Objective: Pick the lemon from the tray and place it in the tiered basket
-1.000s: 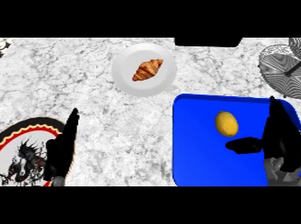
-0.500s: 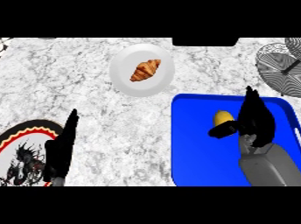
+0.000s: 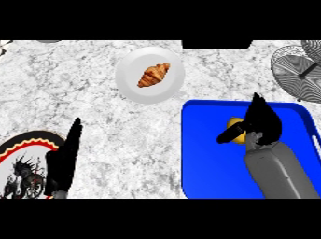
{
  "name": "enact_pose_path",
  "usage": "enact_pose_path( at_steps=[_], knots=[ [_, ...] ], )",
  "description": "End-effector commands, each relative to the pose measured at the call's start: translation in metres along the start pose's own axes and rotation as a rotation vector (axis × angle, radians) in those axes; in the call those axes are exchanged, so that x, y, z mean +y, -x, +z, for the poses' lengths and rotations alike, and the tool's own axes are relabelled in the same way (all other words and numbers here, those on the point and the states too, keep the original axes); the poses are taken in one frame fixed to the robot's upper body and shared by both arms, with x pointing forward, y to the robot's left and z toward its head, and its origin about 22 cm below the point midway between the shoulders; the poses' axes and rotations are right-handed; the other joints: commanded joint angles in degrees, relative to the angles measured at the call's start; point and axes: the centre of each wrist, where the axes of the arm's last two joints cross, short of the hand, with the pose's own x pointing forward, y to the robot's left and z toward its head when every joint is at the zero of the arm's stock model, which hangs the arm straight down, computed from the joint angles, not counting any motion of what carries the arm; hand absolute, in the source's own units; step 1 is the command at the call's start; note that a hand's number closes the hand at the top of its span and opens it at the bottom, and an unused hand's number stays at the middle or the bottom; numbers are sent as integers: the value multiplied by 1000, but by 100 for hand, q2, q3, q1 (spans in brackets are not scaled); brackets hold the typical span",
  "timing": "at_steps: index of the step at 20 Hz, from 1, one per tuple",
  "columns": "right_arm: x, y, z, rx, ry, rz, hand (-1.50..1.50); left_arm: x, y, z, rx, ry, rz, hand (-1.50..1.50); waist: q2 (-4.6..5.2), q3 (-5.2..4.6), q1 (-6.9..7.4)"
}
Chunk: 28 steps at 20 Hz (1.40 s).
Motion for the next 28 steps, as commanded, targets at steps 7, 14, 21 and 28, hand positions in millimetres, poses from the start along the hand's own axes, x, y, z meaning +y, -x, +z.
enact_pose_path(
  at_steps=[7,14,21,28],
  knots=[
    [3,-13,-7,230,-80,94,-150,-2,7,-2,48,-23,-1,0,20,-22,-57],
    [21,-1,-17,269,-144,62,-150,15,11,-6,68,-16,-11,0,30,-21,-55],
    [21,-3,-14,275,-171,61,-150,-6,7,5,60,9,-10,0,16,-19,-48],
    [30,2,-38,240,-130,66,150,-5,9,-9,48,-12,2,0,34,-18,-31]
  ],
)
